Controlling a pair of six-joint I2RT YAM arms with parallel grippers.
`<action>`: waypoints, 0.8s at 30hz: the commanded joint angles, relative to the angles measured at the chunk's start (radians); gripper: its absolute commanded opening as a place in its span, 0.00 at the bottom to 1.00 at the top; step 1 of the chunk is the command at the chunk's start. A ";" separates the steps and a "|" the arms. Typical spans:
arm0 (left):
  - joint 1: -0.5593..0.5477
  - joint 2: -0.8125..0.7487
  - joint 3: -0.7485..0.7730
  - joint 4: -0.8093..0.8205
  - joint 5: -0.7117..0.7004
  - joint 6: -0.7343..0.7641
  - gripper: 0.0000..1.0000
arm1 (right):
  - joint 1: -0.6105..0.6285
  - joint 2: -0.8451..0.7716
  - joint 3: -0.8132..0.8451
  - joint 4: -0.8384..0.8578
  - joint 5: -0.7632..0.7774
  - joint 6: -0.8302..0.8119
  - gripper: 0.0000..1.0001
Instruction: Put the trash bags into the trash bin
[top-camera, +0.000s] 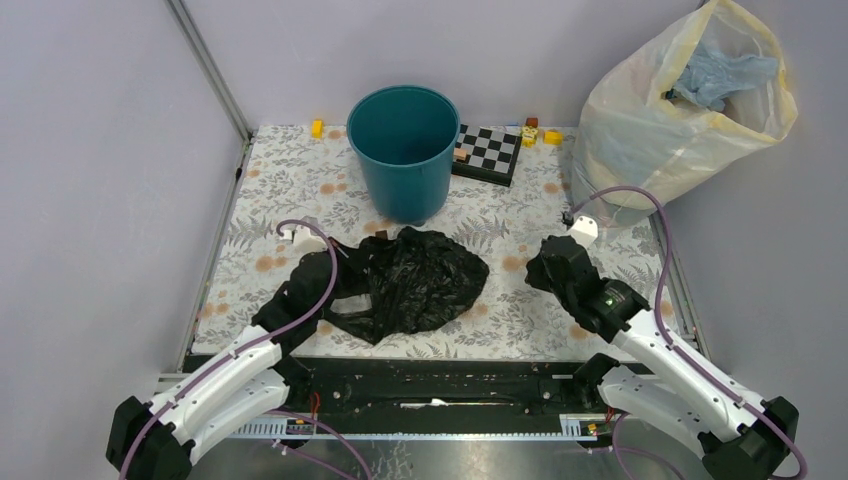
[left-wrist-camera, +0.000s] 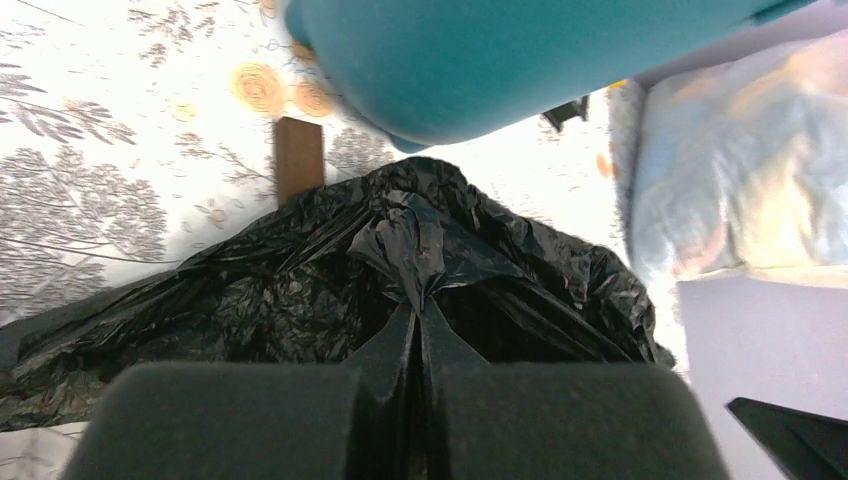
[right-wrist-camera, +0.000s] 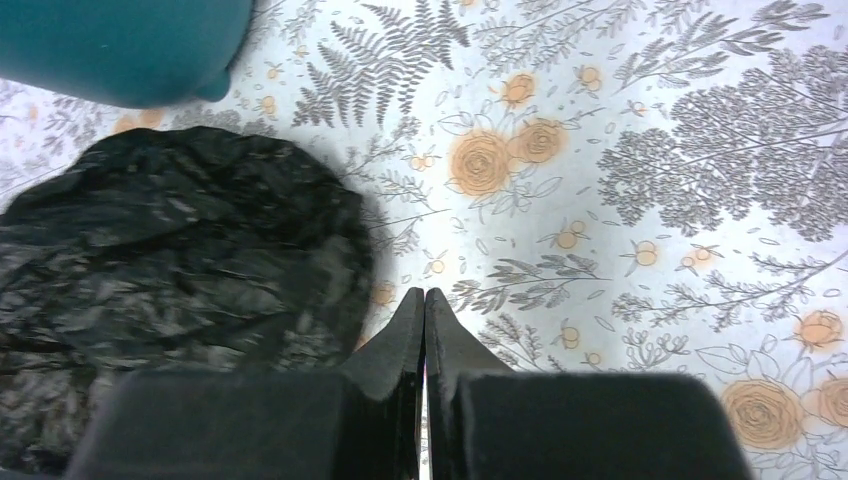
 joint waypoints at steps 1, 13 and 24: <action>0.008 -0.014 0.039 -0.047 -0.046 0.117 0.00 | -0.006 -0.019 -0.021 0.003 0.068 0.003 0.12; 0.008 -0.030 0.002 0.070 0.123 0.212 0.00 | -0.006 0.251 0.125 0.233 -0.517 -0.382 0.75; 0.008 -0.017 0.005 0.086 0.164 0.286 0.00 | -0.006 0.384 0.228 0.292 -0.635 -0.672 0.80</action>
